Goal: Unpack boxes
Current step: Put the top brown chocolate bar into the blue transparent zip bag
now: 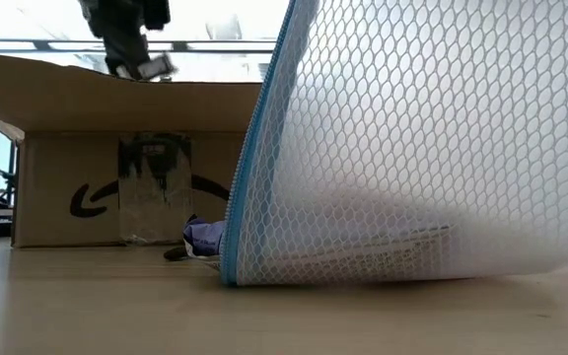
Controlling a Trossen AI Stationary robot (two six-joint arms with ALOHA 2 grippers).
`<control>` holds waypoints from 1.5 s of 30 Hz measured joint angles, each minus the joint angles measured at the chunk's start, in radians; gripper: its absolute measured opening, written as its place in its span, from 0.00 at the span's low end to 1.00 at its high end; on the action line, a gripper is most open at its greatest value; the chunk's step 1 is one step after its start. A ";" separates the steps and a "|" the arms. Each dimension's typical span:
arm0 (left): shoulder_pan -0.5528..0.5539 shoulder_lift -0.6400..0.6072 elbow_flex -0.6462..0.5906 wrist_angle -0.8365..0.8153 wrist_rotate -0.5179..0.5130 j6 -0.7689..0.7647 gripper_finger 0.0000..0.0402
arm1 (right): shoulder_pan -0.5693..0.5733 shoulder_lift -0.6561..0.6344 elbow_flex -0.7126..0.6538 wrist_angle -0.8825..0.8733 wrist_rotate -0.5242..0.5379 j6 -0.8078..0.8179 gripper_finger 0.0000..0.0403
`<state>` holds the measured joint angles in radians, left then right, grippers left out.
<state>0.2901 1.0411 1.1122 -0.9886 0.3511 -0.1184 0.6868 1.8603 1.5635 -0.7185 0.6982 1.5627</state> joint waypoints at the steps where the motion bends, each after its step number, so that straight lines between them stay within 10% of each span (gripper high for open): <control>1: -0.039 -0.003 0.000 0.017 0.000 0.000 0.00 | 0.000 0.000 0.000 0.000 0.000 0.000 0.00; 16: -0.584 0.147 -0.001 0.397 -0.258 0.081 0.00 | 0.000 0.000 0.000 0.000 0.000 0.000 0.00; 45: -0.643 0.645 -0.002 0.881 -0.147 0.162 0.00 | 0.000 0.000 0.000 0.000 0.000 0.000 0.00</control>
<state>-0.3527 1.6858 1.1103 -0.1072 0.2042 0.0436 0.6867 1.8603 1.5635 -0.7182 0.6981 1.5631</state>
